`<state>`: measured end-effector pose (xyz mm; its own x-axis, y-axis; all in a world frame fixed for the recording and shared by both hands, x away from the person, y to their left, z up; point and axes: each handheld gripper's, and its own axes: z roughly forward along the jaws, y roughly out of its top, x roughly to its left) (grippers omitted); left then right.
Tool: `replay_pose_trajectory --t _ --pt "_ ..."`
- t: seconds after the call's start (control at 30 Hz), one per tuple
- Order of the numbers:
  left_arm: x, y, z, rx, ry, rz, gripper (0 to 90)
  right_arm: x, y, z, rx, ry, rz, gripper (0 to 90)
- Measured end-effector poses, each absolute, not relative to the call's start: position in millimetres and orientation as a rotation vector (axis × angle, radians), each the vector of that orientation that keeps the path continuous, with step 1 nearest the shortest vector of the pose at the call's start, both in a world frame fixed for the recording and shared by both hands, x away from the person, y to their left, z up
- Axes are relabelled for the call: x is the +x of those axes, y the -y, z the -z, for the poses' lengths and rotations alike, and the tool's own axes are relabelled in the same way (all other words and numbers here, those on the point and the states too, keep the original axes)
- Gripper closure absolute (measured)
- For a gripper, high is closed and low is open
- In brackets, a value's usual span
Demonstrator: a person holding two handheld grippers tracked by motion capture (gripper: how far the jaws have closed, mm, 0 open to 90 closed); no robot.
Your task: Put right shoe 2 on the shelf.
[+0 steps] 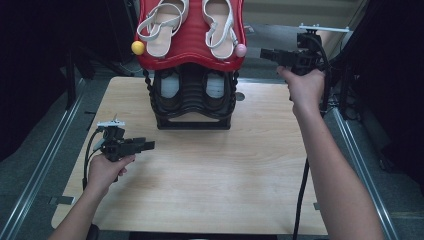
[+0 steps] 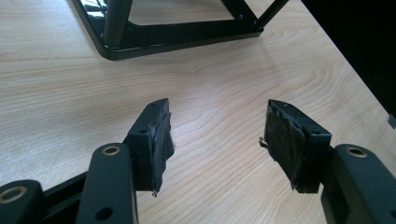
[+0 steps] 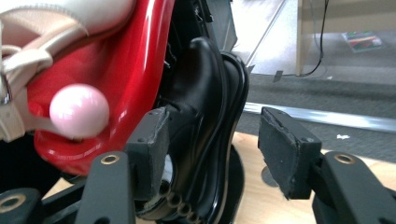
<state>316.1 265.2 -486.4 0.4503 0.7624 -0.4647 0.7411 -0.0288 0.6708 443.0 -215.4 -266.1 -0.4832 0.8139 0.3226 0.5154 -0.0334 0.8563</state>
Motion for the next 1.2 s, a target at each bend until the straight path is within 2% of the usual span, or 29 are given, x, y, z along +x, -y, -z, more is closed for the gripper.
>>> replay_pose_trajectory --t 0.9,1.2 --pt "316.5 -265.1 487.0 1.778 -1.292 -0.028 41.3 409.2 240.4 379.1 1.524 -1.985 -1.513 38.2" --pt "316.4 -263.9 486.6 1.778 -1.290 -0.031 41.2 387.8 240.8 410.0 1.545 -2.019 -1.518 37.5"
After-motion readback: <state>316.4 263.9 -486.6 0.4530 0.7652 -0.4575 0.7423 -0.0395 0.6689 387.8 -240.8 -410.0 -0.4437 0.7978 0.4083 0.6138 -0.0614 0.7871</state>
